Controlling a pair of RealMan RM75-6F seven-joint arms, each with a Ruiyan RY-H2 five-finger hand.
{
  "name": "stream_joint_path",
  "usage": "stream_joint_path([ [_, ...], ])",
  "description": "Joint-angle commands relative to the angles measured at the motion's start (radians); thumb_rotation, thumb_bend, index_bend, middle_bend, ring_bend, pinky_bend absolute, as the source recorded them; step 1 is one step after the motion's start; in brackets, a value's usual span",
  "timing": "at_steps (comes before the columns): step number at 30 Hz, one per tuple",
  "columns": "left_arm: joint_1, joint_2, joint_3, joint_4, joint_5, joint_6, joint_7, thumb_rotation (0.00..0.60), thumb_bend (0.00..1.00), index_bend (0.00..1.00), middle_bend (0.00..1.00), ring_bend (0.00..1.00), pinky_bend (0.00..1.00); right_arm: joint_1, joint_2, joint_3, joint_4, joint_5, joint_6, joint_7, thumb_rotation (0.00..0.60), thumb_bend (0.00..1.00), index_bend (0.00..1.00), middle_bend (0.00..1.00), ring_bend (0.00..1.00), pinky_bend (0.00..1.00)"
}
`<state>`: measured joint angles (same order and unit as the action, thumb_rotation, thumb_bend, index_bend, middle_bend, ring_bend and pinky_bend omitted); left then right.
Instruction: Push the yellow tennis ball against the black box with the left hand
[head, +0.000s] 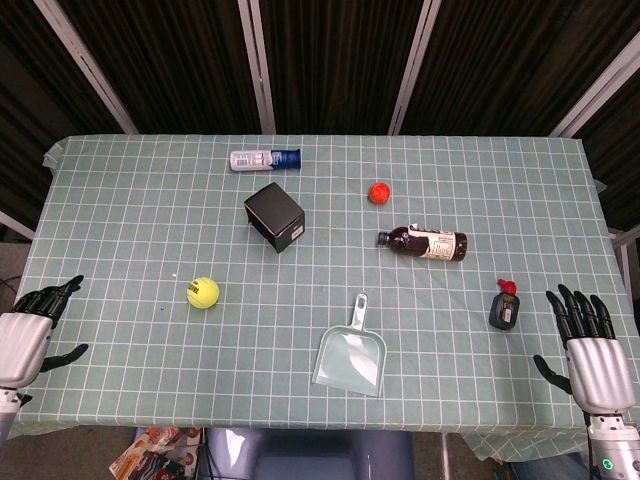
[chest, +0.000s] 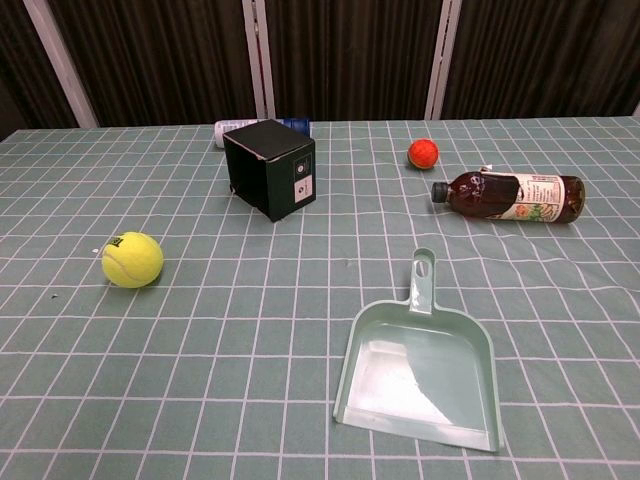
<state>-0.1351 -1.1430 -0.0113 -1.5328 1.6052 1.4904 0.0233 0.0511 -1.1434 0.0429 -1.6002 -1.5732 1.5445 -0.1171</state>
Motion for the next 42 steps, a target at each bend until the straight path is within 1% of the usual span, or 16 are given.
stream_joint_path([
  [1, -0.003, 0.003, 0.004, -0.009, -0.013, -0.022, 0.008, 0.600, 0.07, 0.08, 0.22, 0.20, 0.26, 0.000, 0.001, -0.001, -0.003, 0.006, -0.008, -0.005, 0.600, 0.26, 0.00, 0.00, 0.00, 0.00],
  [5, -0.010, 0.005, 0.003, -0.016, -0.025, -0.041, 0.015, 0.600, 0.07, 0.08, 0.23, 0.20, 0.26, -0.001, 0.004, -0.001, -0.006, 0.008, -0.008, -0.006, 0.600, 0.26, 0.00, 0.00, 0.00, 0.00],
  [7, -0.017, 0.003, 0.004, -0.017, -0.020, -0.051, 0.013, 0.600, 0.07, 0.10, 0.26, 0.20, 0.27, -0.001, 0.005, -0.001, -0.007, 0.009, -0.008, -0.005, 0.600, 0.26, 0.00, 0.00, 0.00, 0.00],
  [8, -0.023, -0.001, 0.007, -0.013, -0.011, -0.058, 0.010, 0.600, 0.08, 0.14, 0.31, 0.22, 0.31, -0.003, 0.006, -0.001, -0.009, 0.010, -0.007, -0.003, 0.600, 0.26, 0.00, 0.00, 0.00, 0.00],
  [10, -0.036, -0.011, 0.013, 0.000, 0.009, -0.069, 0.013, 0.600, 0.20, 0.29, 0.46, 0.32, 0.44, -0.004, 0.008, 0.000, -0.009, 0.009, -0.004, -0.001, 0.600, 0.26, 0.00, 0.00, 0.00, 0.00],
  [11, -0.044, -0.019, 0.017, 0.011, 0.022, -0.076, 0.013, 0.600, 0.28, 0.39, 0.57, 0.39, 0.52, -0.005, 0.007, 0.000, -0.008, 0.010, -0.003, -0.002, 0.600, 0.26, 0.00, 0.00, 0.00, 0.00],
  [12, -0.053, -0.027, 0.020, 0.026, 0.033, -0.086, 0.015, 0.600, 0.35, 0.48, 0.64, 0.45, 0.58, -0.005, 0.007, 0.000, -0.007, 0.012, -0.004, -0.004, 0.600, 0.26, 0.00, 0.00, 0.00, 0.00],
  [13, -0.062, -0.034, 0.025, 0.044, 0.038, -0.103, 0.022, 0.600, 0.36, 0.51, 0.67, 0.48, 0.60, -0.004, 0.006, 0.000, -0.006, 0.014, -0.006, -0.006, 0.600, 0.26, 0.00, 0.00, 0.00, 0.00],
  [17, -0.105, -0.059, 0.040, 0.080, 0.000, -0.229, 0.030, 0.600, 0.36, 0.52, 0.69, 0.49, 0.63, -0.003, 0.004, 0.002, -0.011, 0.022, -0.015, -0.020, 0.600, 0.26, 0.00, 0.00, 0.00, 0.00],
  [20, -0.130, -0.079, 0.033, 0.097, -0.026, -0.281, 0.042, 0.600, 0.36, 0.52, 0.72, 0.53, 0.67, -0.003, 0.004, 0.002, -0.014, 0.021, -0.014, -0.025, 0.600, 0.26, 0.00, 0.00, 0.00, 0.00],
  [23, -0.148, -0.104, 0.030, 0.118, -0.035, -0.307, 0.064, 0.600, 0.36, 0.52, 0.73, 0.54, 0.69, -0.005, 0.007, 0.002, -0.016, 0.024, -0.012, -0.021, 0.600, 0.26, 0.00, 0.00, 0.00, 0.00],
  [27, -0.180, -0.136, 0.039, 0.162, -0.021, -0.350, 0.045, 0.600, 0.36, 0.51, 0.73, 0.54, 0.69, -0.007, 0.013, 0.005, -0.017, 0.029, -0.010, -0.010, 0.600, 0.26, 0.00, 0.00, 0.00, 0.00],
  [29, -0.197, -0.151, 0.042, 0.175, -0.020, -0.375, 0.060, 0.600, 0.36, 0.52, 0.72, 0.54, 0.69, -0.009, 0.016, 0.005, -0.018, 0.025, -0.006, -0.006, 0.600, 0.26, 0.00, 0.00, 0.00, 0.00],
  [32, -0.219, -0.170, 0.047, 0.169, -0.011, -0.399, 0.072, 0.600, 0.36, 0.52, 0.72, 0.54, 0.69, -0.012, 0.019, 0.003, -0.018, 0.018, 0.001, -0.001, 0.600, 0.26, 0.00, 0.00, 0.00, 0.00],
  [35, -0.236, -0.183, 0.050, 0.161, -0.008, -0.417, 0.085, 0.600, 0.33, 0.53, 0.73, 0.54, 0.69, -0.013, 0.020, 0.002, -0.017, 0.017, 0.002, 0.002, 0.600, 0.26, 0.00, 0.00, 0.00, 0.00],
  [42, -0.266, -0.214, 0.038, 0.150, -0.027, -0.443, 0.122, 0.600, 0.32, 0.54, 0.72, 0.54, 0.69, -0.017, 0.025, 0.000, -0.019, 0.010, 0.009, 0.009, 0.600, 0.26, 0.00, 0.00, 0.00, 0.00],
])
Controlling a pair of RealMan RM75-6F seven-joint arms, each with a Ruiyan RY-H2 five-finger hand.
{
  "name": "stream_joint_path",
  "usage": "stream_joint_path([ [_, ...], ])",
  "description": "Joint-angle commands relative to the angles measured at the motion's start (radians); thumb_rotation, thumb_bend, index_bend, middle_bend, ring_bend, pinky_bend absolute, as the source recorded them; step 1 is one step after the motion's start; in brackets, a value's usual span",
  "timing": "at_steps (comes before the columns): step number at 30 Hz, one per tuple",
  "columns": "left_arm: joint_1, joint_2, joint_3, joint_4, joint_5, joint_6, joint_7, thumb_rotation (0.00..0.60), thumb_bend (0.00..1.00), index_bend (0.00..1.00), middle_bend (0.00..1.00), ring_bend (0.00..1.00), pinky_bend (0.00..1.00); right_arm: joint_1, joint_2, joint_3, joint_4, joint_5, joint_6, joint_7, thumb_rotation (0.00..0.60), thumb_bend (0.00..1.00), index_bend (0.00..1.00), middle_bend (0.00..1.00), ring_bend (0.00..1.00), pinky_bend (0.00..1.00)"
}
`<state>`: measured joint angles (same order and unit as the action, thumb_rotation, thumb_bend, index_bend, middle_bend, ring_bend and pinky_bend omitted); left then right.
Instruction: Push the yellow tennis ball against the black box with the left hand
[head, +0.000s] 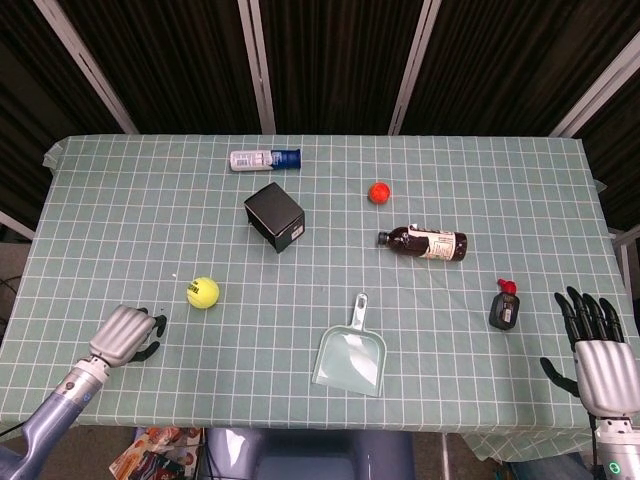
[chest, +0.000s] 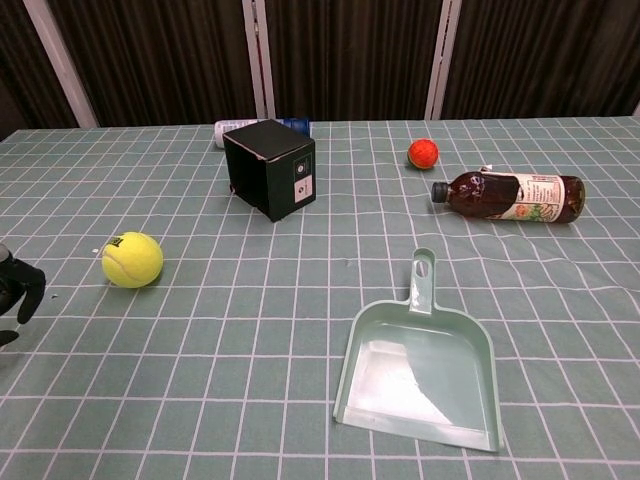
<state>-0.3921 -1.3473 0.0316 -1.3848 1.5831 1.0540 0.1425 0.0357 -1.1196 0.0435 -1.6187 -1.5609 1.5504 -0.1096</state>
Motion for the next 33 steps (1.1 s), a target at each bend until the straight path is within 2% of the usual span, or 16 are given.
stream_joint_path([
  [1, -0.013, -0.013, -0.008, 0.003, -0.009, -0.010, 0.004, 0.600, 0.32, 0.54, 0.72, 0.54, 0.69, -0.002, 0.002, 0.000, 0.000, -0.003, 0.004, 0.003, 0.600, 0.26, 0.00, 0.00, 0.00, 0.00],
  [9, -0.053, -0.035, -0.043, 0.006, -0.074, -0.058, 0.040, 0.600, 0.30, 0.54, 0.71, 0.54, 0.69, -0.002, 0.003, 0.001, 0.001, 0.000, 0.001, 0.007, 0.600, 0.26, 0.00, 0.00, 0.00, 0.00],
  [15, -0.104, -0.043, -0.061, 0.003, -0.090, -0.117, -0.038, 0.600, 0.27, 0.52, 0.70, 0.53, 0.68, -0.004, 0.003, 0.000, 0.000, -0.004, 0.004, 0.006, 0.600, 0.26, 0.00, 0.00, 0.00, 0.00],
  [21, -0.133, -0.050, -0.049, 0.016, -0.072, -0.137, -0.097, 0.600, 0.27, 0.52, 0.70, 0.53, 0.68, -0.007, 0.005, -0.001, 0.000, -0.008, 0.010, 0.009, 0.600, 0.26, 0.00, 0.00, 0.00, 0.00],
  [33, -0.163, -0.081, -0.062, 0.044, -0.136, -0.170, -0.049, 0.600, 0.27, 0.52, 0.70, 0.53, 0.68, -0.012, 0.007, -0.001, -0.001, -0.014, 0.020, 0.011, 0.600, 0.26, 0.00, 0.00, 0.00, 0.00],
])
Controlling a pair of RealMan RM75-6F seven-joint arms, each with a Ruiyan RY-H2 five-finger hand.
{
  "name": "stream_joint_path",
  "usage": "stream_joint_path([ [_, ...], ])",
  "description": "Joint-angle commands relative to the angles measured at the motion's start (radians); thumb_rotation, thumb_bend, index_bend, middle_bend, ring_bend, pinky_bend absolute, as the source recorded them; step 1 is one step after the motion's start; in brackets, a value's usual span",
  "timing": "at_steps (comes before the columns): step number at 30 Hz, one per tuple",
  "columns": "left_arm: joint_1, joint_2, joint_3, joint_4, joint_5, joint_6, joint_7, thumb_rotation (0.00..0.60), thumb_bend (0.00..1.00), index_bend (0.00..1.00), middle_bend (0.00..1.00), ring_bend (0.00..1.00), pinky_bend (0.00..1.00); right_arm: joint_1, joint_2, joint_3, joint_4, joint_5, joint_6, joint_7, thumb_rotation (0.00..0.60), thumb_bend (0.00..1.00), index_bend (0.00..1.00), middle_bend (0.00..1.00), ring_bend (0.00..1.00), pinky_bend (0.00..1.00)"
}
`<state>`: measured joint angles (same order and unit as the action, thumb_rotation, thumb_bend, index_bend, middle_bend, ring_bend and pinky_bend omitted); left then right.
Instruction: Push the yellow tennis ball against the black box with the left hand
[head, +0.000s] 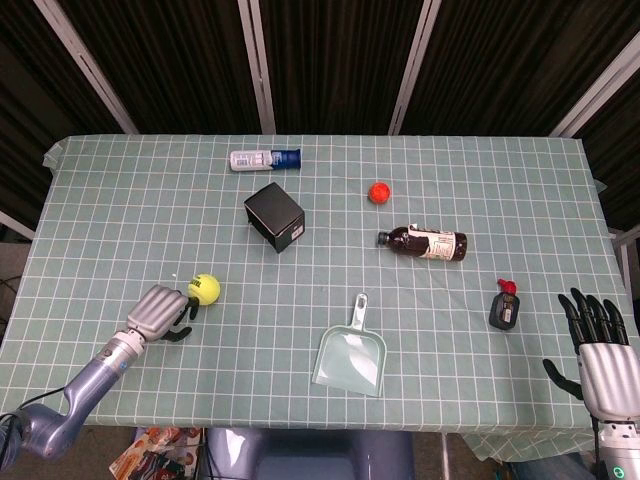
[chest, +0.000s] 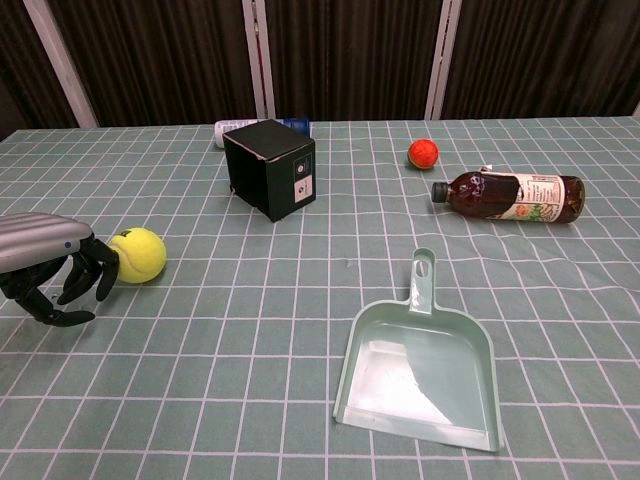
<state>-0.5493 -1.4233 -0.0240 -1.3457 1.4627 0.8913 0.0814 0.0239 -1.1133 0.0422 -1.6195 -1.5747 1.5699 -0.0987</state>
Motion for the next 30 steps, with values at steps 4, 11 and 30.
stream_joint_path([
  [4, -0.022, -0.015, -0.027, 0.018, -0.062, -0.032, 0.021, 0.600, 0.27, 0.52, 0.69, 0.53, 0.68, -0.001, 0.001, 0.000, 0.000, -0.003, 0.002, 0.002, 0.600, 0.26, 0.00, 0.00, 0.00, 0.00],
  [11, -0.045, -0.028, -0.054, 0.049, -0.134, -0.067, 0.040, 0.600, 0.27, 0.52, 0.68, 0.52, 0.68, -0.002, 0.003, 0.001, 0.000, -0.003, 0.005, 0.007, 0.600, 0.26, 0.00, 0.00, 0.00, 0.00],
  [30, -0.086, 0.010, -0.064, 0.043, -0.262, -0.155, 0.044, 0.600, 0.28, 0.52, 0.70, 0.52, 0.69, -0.008, 0.000, 0.001, 0.000, -0.009, 0.014, 0.000, 0.600, 0.26, 0.00, 0.00, 0.00, 0.00],
])
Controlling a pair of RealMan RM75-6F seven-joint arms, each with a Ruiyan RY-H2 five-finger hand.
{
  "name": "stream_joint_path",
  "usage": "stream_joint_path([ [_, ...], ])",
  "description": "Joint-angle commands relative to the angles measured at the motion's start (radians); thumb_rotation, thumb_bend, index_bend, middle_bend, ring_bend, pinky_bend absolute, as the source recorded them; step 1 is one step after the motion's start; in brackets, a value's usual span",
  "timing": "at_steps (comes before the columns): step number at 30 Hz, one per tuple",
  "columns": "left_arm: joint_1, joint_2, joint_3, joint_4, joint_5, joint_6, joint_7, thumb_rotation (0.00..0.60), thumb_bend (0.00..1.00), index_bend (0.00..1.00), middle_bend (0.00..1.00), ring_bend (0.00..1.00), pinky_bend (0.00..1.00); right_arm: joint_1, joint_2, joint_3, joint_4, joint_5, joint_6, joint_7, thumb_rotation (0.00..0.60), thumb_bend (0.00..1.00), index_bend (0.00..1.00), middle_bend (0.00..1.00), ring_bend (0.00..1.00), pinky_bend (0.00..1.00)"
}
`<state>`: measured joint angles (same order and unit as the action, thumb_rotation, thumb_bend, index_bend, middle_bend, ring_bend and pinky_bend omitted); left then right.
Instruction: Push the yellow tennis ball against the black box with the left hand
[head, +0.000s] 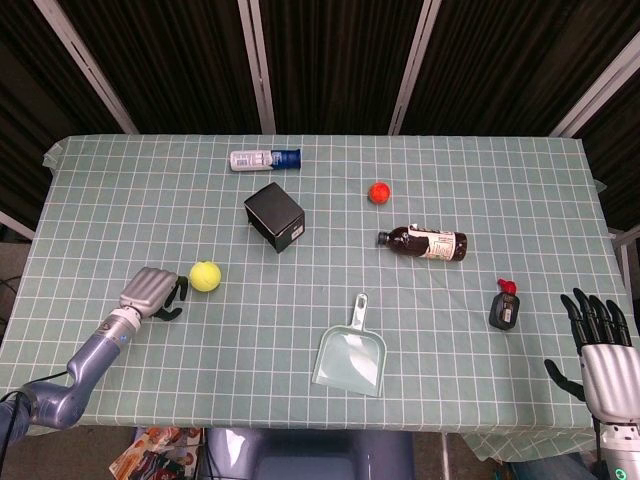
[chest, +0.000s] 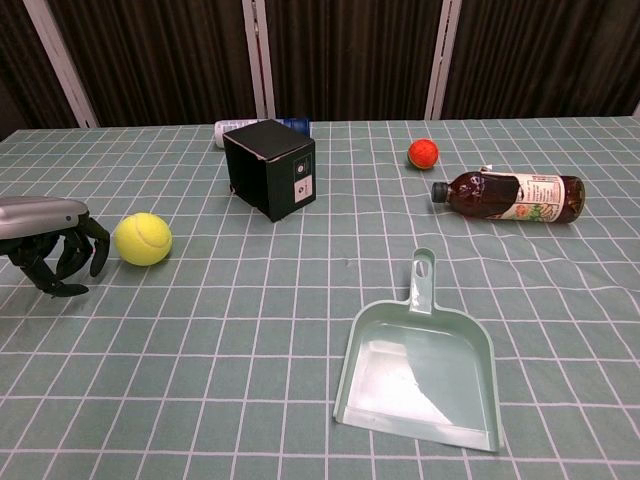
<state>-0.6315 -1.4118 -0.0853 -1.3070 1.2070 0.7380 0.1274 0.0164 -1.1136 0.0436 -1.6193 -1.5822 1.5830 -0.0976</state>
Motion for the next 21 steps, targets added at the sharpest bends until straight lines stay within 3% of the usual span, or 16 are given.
stream_joint_path([
  [1, -0.007, -0.004, -0.006, 0.007, -0.009, -0.005, -0.008, 0.600, 0.28, 0.52, 0.70, 0.52, 0.69, -0.001, 0.000, -0.001, -0.001, -0.002, 0.003, -0.001, 0.600, 0.26, 0.00, 0.00, 0.00, 0.00],
  [16, -0.043, -0.058, -0.012, 0.041, 0.037, 0.006, -0.066, 0.600, 0.28, 0.50, 0.64, 0.50, 0.66, -0.013, 0.006, -0.003, -0.002, -0.015, 0.024, 0.009, 0.600, 0.26, 0.00, 0.00, 0.00, 0.00],
  [21, -0.053, -0.081, -0.016, 0.052, 0.037, 0.014, -0.068, 0.600, 0.28, 0.46, 0.60, 0.47, 0.63, -0.018, 0.007, -0.005, -0.004, -0.019, 0.031, 0.009, 0.600, 0.26, 0.00, 0.00, 0.00, 0.00],
])
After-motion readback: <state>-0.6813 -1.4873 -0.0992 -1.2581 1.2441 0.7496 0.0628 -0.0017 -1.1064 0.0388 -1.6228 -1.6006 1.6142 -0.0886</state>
